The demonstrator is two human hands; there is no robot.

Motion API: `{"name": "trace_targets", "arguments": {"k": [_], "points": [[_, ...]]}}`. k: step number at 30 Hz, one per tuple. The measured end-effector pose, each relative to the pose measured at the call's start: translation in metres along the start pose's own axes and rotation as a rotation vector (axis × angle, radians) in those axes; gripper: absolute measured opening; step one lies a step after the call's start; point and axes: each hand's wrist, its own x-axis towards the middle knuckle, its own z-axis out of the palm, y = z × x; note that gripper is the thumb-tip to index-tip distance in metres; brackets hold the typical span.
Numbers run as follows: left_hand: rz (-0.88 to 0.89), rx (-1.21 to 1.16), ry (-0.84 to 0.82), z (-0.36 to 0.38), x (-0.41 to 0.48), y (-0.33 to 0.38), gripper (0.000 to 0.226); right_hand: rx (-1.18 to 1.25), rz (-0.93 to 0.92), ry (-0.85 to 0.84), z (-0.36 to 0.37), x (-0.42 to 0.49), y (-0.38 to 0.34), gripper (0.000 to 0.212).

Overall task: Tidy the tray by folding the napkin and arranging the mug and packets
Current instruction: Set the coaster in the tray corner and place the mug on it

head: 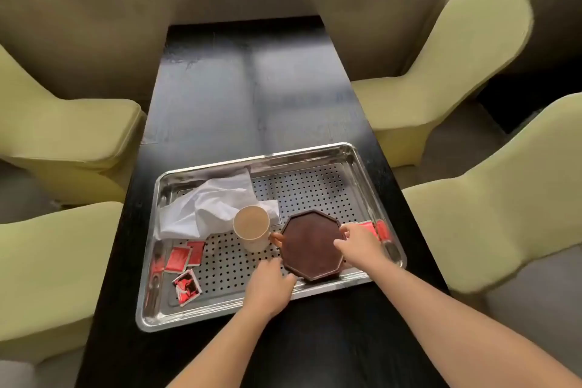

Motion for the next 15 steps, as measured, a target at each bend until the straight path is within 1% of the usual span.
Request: {"name": "trace_targets", "arguments": {"k": [3, 5, 9, 13, 15], "points": [[-0.044, -0.076, 0.006, 0.008, 0.009, 0.011, 0.036, -0.018, 0.008, -0.020, -0.005, 0.014, 0.006, 0.048], [-0.092, -0.101, -0.008, 0.013, 0.014, 0.017, 0.033, -0.005, 0.026, -0.049, -0.006, 0.022, 0.010, 0.046], [-0.160, -0.189, -0.011, 0.031, 0.021, 0.024, 0.042, 0.068, 0.036, -0.080, -0.005, 0.032, 0.018, 0.047], [-0.232, -0.217, 0.020, 0.044, 0.024, 0.029, 0.061, 0.140, 0.054, -0.086, -0.002, 0.040, 0.025, 0.044], [-0.255, -0.267, 0.036, 0.048, 0.026, 0.033, 0.066, 0.182, 0.066, -0.084, -0.002, 0.047, 0.026, 0.041]]}}
